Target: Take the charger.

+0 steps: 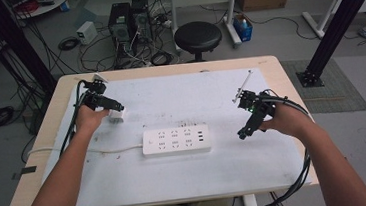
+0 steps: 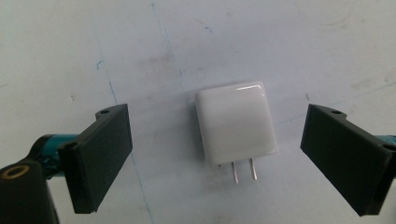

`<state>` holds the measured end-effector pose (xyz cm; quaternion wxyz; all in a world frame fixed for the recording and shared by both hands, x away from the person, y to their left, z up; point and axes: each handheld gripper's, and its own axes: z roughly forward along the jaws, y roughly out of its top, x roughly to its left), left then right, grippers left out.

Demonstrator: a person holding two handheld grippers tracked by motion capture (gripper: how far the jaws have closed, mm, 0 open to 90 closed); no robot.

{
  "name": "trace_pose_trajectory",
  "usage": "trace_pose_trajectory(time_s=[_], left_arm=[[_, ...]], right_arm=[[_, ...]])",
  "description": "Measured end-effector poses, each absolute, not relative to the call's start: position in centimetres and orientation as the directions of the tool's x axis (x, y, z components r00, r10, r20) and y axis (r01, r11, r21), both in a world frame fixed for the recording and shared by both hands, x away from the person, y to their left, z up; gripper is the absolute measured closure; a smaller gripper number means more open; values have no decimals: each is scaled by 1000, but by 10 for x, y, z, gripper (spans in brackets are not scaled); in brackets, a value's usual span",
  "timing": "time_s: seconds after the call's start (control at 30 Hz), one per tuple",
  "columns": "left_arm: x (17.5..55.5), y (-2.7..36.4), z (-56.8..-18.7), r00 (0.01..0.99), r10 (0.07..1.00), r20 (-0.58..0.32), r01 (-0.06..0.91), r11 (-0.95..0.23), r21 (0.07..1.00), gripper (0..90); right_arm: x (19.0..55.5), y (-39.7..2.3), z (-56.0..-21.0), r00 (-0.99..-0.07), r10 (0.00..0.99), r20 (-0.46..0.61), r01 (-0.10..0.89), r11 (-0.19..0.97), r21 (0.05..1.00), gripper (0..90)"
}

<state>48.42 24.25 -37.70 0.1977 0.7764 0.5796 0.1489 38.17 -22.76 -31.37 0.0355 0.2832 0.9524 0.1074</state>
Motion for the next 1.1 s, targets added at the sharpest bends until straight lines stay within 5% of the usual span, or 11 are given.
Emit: trace_pose_trajectory(time_s=[0.43,1.1], left_arm=[[501,229,-408,237,970,44,878,-234,418,90],[504,224,-418,288,957,-8,873,-259,414,376]], right_arm=[[383,-227,-316,-843,538,-8,524,824,214,10],[384,-232,-321,-841,540,11,528,818,227,10]])
